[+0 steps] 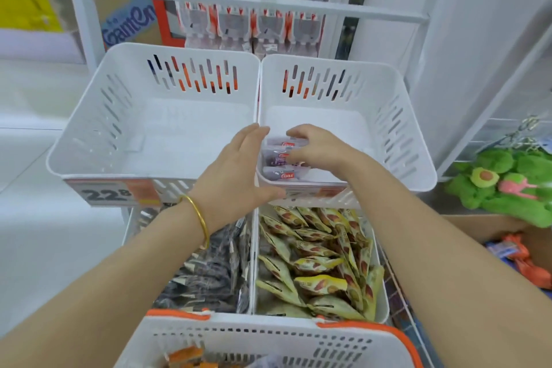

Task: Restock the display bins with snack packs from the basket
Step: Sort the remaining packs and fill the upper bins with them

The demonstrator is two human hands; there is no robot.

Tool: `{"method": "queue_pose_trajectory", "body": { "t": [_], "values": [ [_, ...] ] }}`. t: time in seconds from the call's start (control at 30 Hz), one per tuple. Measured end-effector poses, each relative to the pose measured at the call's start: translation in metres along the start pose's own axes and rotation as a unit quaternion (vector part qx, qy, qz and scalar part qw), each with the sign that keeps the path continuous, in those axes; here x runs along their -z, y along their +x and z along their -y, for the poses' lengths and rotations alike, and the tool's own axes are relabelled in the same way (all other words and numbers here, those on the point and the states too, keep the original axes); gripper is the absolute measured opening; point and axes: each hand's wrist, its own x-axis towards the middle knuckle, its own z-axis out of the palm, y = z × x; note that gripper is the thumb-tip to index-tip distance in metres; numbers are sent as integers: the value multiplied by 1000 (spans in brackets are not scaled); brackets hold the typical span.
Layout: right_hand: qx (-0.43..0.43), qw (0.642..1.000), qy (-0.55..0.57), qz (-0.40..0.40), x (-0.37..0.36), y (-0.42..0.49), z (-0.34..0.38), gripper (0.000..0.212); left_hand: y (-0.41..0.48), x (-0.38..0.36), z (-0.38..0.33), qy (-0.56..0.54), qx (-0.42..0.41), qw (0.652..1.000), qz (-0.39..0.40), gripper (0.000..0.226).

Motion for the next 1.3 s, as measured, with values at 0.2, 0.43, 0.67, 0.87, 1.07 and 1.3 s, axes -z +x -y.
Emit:
{"method": "queue_pose_trajectory", "body": {
  "t": [0.2,0.43,0.67,0.87,1.07,1.3],
  "values": [
    [54,986,-7,-158,17,-67,13,50,-39,14,-19,-34,-44,995,-85,71],
    [53,975,139,-166,-62,-220,-39,37,-150,-24,-23,-82,-18,993,89,42],
    [-179,980,79,-33,-189,-263,-158,26,-210,-67,-5,-60,71,981,171,34],
    [-220,975,-21,18,-235,-270,-198,29,-213,-75,-3,-66,85,976,190,31],
    [-135,947,-136,257,-267,-266,-202,86,-213,-85,-2,-72,92,971,210,32],
    [-140,964,-210,88,-273,-275,-195,29,-229,-81,12,-71,117,964,227,29]
  ]
}}
